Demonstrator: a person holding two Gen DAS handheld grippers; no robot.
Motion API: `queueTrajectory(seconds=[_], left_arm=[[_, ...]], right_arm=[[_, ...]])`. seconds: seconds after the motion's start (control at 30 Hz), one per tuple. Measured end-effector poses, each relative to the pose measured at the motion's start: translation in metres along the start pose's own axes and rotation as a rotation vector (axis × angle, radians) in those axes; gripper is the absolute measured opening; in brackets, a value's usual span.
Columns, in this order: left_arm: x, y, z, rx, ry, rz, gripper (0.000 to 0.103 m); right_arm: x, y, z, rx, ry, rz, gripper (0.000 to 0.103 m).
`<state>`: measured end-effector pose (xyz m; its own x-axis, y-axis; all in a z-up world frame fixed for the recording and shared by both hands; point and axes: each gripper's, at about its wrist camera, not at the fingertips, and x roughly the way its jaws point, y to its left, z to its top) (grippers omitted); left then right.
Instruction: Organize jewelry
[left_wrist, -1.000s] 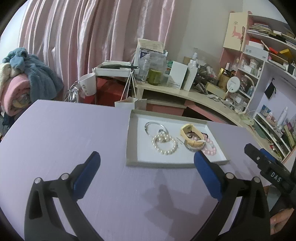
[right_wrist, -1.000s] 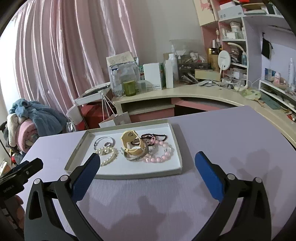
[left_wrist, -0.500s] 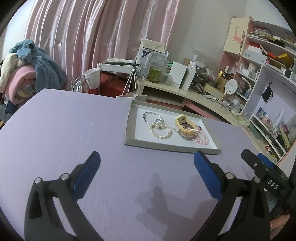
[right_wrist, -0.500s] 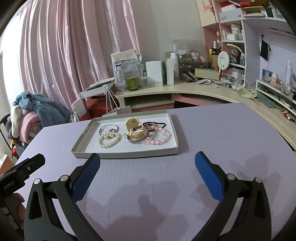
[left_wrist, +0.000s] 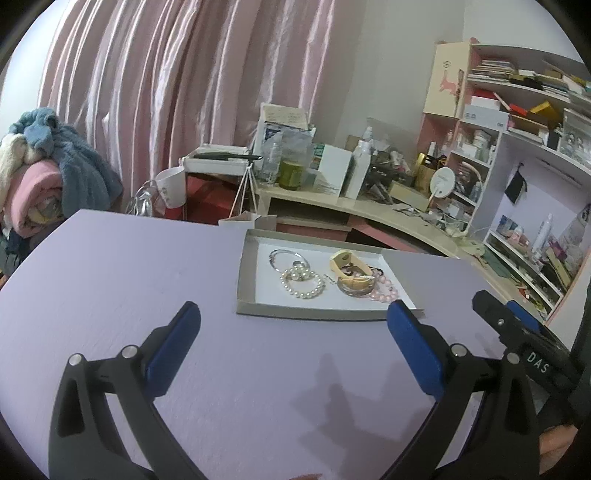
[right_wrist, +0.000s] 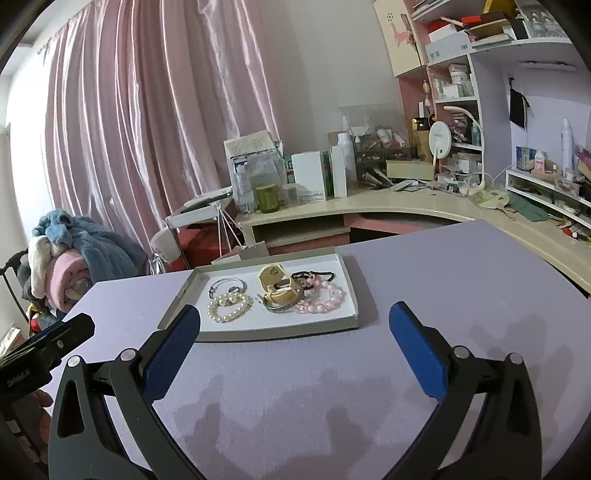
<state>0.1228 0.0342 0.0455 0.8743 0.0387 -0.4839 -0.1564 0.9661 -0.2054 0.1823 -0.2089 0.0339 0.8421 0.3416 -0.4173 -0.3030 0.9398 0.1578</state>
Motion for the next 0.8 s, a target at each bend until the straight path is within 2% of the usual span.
queueTrajectory(seconds=[0.2,0.53,0.8], left_arm=[[0.009,-0.004,-0.007,0.039,-0.014,-0.020,0.101],[0.022,0.008,-0.023,0.008,-0.025,-0.055,0.101],[0.017,0.020,-0.021,-0.011,-0.040,-0.109,0.101]], right_arm=[[0.008,0.003,-0.008,-0.023,0.000,0.005,0.102],[0.014,0.006,-0.021,-0.043,-0.032,0.030,0.102],[0.012,0.007,-0.025,-0.008,-0.011,0.067,0.102]])
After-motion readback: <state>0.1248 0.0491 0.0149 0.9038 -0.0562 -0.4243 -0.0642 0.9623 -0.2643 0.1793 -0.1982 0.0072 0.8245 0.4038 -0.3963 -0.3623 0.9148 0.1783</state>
